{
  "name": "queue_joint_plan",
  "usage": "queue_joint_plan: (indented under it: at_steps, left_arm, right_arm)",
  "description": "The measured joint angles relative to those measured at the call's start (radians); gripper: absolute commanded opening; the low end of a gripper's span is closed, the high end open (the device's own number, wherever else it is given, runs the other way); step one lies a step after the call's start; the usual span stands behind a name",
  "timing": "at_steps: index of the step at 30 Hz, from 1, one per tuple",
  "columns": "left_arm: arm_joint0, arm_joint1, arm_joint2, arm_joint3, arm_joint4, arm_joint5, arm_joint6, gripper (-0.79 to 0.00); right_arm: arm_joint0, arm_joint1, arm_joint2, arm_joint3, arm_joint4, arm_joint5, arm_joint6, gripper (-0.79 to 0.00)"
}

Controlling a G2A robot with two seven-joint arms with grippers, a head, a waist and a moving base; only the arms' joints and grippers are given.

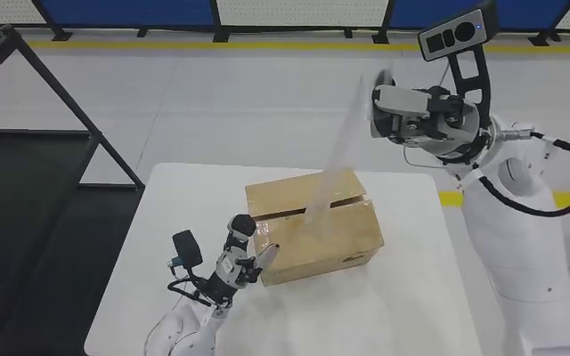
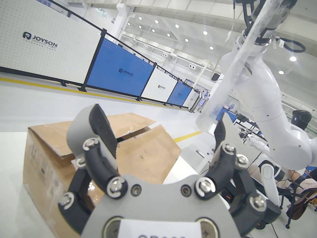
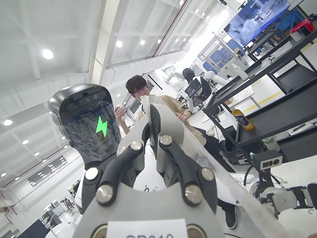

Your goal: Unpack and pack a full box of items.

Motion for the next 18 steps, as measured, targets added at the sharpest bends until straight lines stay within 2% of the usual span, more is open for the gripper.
queue_joint_plan:
  at_steps: [5, 9, 18]
  left_arm:
    - [-0.020, -0.001, 0.034, -0.001, -0.068, -0.025, -0.064, 0.000]
    - [-0.044, -0.006, 0.077, 0.020, -0.078, -0.042, -0.049, 0.000]
    - [-0.102, -0.023, 0.175, 0.075, -0.234, -0.106, -0.027, 0.000]
  right_arm:
    - [-0.033, -0.007, 0.004, -0.047, 0.054, 0.003, -0.121, -0.785]
    - [-0.034, -0.015, -0.002, -0.066, 0.114, 0.017, -0.176, -0.785]
    - [-0.023, -0.030, -0.011, -0.074, 0.164, 0.021, -0.257, -0.785]
